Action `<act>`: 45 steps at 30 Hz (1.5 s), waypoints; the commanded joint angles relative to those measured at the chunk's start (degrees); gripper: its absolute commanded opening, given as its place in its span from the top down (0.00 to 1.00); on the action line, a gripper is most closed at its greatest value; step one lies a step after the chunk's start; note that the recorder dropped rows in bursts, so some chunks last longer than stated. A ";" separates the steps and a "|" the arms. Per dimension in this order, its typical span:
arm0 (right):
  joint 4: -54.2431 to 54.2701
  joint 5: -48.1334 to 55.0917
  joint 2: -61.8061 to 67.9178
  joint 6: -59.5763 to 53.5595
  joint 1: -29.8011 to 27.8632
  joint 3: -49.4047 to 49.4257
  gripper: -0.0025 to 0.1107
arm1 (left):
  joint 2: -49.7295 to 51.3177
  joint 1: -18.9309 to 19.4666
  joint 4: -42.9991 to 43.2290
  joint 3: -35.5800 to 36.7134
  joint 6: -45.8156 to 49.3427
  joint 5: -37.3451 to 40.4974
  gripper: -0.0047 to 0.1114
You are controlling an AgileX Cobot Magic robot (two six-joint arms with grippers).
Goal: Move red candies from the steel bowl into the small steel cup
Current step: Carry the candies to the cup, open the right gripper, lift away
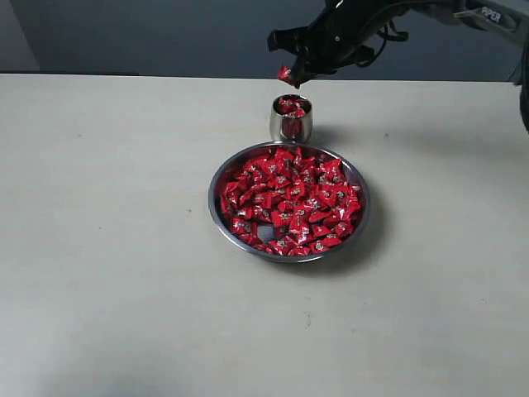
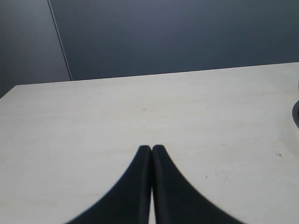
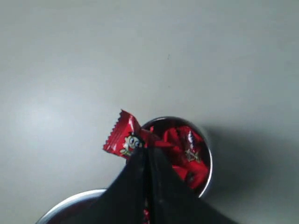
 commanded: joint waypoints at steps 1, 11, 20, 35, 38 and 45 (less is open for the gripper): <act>-0.05 0.24 2.50 0.49 -0.60 -2.45 0.98 | -0.27 0.12 0.11 -0.48 -0.10 -0.27 0.96; -3.44 4.45 4.45 1.26 -0.90 -2.45 0.72 | -0.27 0.12 0.11 -0.48 -0.10 -0.27 0.96; -3.33 3.82 -0.53 1.26 -0.90 -2.45 0.65 | -0.27 0.12 0.11 -0.48 -0.10 -0.27 0.96; -2.24 9.65 -6.95 1.11 -0.90 -2.45 0.65 | -0.27 0.12 0.11 -0.48 -0.10 -0.27 0.96; -2.01 10.91 -7.46 1.11 -0.90 -2.45 0.65 | -0.27 0.12 0.11 -0.48 -0.10 -0.27 0.96; -1.92 16.14 -7.54 0.98 -0.79 -2.45 0.69 | -0.27 0.12 0.11 -0.48 -0.10 -0.27 0.96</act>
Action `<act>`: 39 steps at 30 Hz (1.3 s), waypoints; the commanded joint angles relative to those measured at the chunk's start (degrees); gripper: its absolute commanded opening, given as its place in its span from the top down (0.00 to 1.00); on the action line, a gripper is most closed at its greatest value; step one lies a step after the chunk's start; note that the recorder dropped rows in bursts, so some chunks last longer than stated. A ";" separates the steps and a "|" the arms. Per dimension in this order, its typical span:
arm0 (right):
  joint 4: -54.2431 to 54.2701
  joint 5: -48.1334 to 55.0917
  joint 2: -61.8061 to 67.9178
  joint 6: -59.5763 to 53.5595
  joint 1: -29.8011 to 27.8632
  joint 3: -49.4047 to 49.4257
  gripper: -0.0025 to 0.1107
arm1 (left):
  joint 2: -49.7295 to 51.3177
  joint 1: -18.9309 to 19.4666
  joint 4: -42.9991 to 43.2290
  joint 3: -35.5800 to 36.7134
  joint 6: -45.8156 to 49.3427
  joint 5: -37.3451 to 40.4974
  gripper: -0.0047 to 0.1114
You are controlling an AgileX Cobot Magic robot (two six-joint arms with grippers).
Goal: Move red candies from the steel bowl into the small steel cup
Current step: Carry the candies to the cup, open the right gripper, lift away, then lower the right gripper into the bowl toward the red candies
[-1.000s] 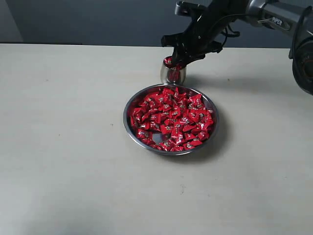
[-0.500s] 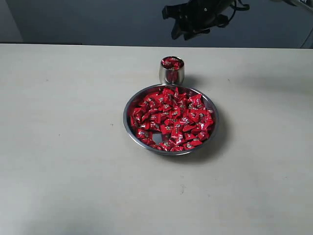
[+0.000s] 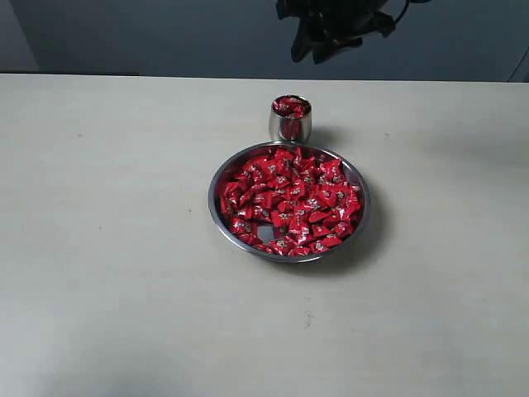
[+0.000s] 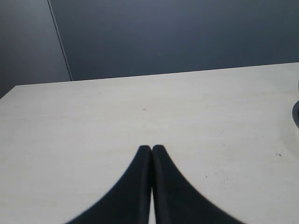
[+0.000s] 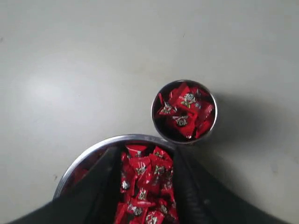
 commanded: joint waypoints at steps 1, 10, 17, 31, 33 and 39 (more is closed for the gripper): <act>0.19 3.66 -0.71 -0.46 -0.38 -0.30 0.72 | -0.27 0.12 0.11 -0.48 -0.10 -0.27 0.96; 4.04 -0.22 -10.52 -11.05 1.40 20.83 0.98 | -0.27 0.12 0.11 -0.48 -0.10 -0.27 0.96; 1.28 -15.20 -23.60 -16.13 6.93 50.60 0.98 | -0.27 0.12 0.11 -0.48 -0.10 -0.27 0.96; 2.17 -25.19 -21.31 -25.05 6.93 54.62 0.83 | -0.27 0.12 0.11 -0.48 -0.10 -0.27 0.96; 4.18 -26.09 -19.62 -26.55 6.93 54.62 0.69 | -0.27 0.12 0.11 -0.48 -0.10 -0.27 0.96; 6.92 -31.70 -17.06 -26.43 6.93 54.62 0.53 | -0.27 0.12 0.11 -0.48 -0.10 -0.27 0.96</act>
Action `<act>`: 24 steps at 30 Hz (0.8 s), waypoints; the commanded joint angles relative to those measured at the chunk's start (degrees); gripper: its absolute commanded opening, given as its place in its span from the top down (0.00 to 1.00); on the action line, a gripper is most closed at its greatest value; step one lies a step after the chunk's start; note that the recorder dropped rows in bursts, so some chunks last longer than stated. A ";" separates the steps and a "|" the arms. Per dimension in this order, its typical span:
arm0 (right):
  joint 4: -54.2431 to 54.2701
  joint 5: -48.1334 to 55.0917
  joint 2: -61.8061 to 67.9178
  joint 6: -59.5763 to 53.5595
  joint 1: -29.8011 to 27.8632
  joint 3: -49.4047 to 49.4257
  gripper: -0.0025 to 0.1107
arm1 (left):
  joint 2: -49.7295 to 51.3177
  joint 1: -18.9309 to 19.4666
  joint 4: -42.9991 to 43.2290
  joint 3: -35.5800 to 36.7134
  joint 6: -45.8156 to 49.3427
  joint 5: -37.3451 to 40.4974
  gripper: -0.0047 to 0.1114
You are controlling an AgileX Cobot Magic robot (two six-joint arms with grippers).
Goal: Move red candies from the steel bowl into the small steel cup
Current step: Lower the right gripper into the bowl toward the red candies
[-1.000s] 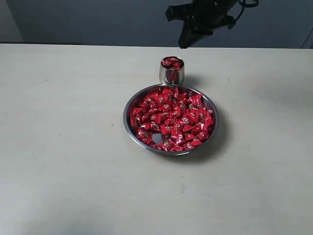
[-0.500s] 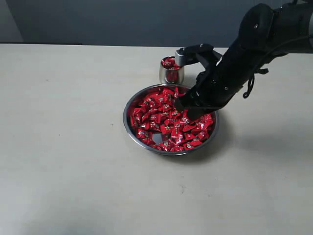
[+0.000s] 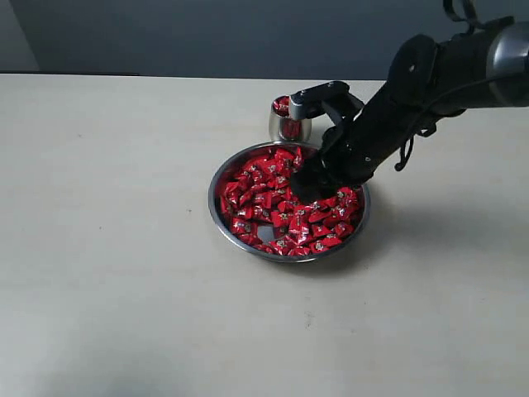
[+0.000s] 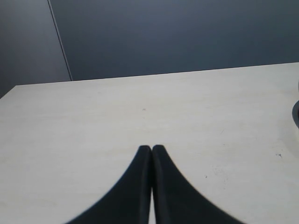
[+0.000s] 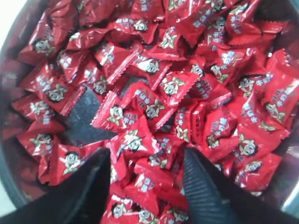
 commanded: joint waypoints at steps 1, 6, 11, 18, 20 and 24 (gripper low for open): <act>2.76 -4.81 0.96 -0.63 0.07 0.16 0.53 | -0.27 0.12 0.11 -0.48 -0.10 -0.27 0.96; 6.24 -6.60 1.91 -1.82 0.07 0.16 0.53 | -0.27 0.12 0.11 -0.48 -0.10 -0.27 0.96; 8.15 -5.08 3.32 -2.37 0.07 0.16 0.53 | -0.27 0.12 0.11 -0.48 -0.10 -0.27 0.96; 10.91 -4.51 6.22 -2.55 0.07 0.16 0.60 | -0.27 0.12 0.11 -0.48 -0.10 -0.27 0.96; 11.12 -4.61 6.61 -2.55 0.07 0.16 0.64 | -0.27 0.12 0.11 -0.48 -0.10 -0.27 0.96; 11.12 -4.61 7.13 -2.55 0.07 0.16 0.82 | -0.27 0.12 0.11 -0.48 -0.10 -0.27 0.96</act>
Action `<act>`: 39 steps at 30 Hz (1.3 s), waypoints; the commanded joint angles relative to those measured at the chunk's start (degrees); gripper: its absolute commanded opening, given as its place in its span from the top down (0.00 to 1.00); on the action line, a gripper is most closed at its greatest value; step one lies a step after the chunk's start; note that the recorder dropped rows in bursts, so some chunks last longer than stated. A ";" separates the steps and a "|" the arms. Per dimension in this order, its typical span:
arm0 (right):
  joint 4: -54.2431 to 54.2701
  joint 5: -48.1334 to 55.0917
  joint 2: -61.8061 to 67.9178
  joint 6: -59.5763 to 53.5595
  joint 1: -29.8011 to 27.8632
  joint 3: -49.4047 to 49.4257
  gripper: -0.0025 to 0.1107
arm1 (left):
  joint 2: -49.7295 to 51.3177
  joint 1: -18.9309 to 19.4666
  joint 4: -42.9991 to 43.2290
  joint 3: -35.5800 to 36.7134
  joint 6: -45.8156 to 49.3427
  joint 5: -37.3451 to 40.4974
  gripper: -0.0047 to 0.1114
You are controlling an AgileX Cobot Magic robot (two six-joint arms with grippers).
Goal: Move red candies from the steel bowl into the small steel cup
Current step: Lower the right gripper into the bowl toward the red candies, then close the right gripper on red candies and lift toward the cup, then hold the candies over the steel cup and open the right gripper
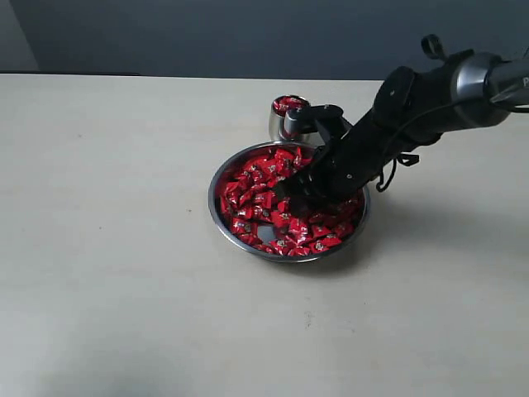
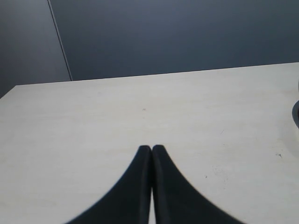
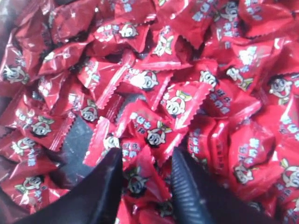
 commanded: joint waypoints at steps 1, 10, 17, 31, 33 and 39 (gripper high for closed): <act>0.54 -0.16 0.36 -0.46 0.07 0.16 0.86 | -0.27 0.12 0.11 -0.48 -0.10 -0.27 0.96; 1.75 2.68 -5.05 -0.29 0.07 0.16 0.99 | -0.27 0.12 0.11 -0.48 -0.10 -0.27 0.96; 1.77 -1.79 -12.17 0.69 -1.99 -3.41 0.99 | -0.27 0.12 0.11 -0.48 -0.10 -0.27 0.96; 3.32 10.30 7.90 2.91 -8.04 -34.51 0.99 | -0.27 0.12 0.11 -0.48 -0.10 -0.27 0.96; 3.21 9.94 9.47 3.67 -8.04 -36.56 0.99 | -0.27 0.12 0.11 -0.48 -0.10 -0.27 0.96; 1.18 10.15 11.60 5.08 -8.04 -39.77 0.99 | -0.27 0.12 0.11 -0.48 -0.10 -0.27 0.96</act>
